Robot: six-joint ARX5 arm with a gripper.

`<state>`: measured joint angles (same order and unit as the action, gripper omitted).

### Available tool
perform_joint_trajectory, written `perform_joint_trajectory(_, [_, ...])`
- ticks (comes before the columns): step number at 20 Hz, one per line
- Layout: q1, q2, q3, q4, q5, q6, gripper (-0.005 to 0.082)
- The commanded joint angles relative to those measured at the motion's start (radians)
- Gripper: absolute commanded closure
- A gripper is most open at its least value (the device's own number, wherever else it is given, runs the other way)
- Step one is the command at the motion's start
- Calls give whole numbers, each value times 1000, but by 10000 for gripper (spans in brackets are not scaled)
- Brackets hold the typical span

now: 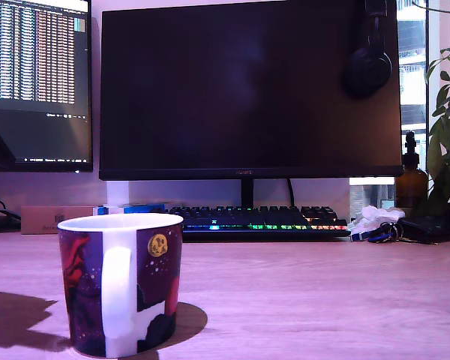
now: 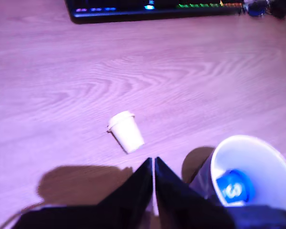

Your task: Pick up the coffee capsules on the table and drop them inside the coffee cup

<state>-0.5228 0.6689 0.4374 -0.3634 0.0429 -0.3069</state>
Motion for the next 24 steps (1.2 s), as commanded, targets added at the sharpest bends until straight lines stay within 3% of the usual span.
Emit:
perform_joint_trajectory(1, [3,-2,-17,30,0,-40,793])
perform_joint_trajectory(3, [3,-1,-17,52,0,-96,789])
perform_joint_trajectory(7, [3,19,-17,93,3,-225,553])
perform_joint_trajectory(9, [3,59,-17,119,7,-262,541])
perform_joint_trajectory(10, [3,84,-17,129,11,-273,496])
perform_joint_trajectory(13, [3,160,-16,160,18,-306,232])
perform_joint_trajectory(24, [3,416,92,184,0,-316,221])
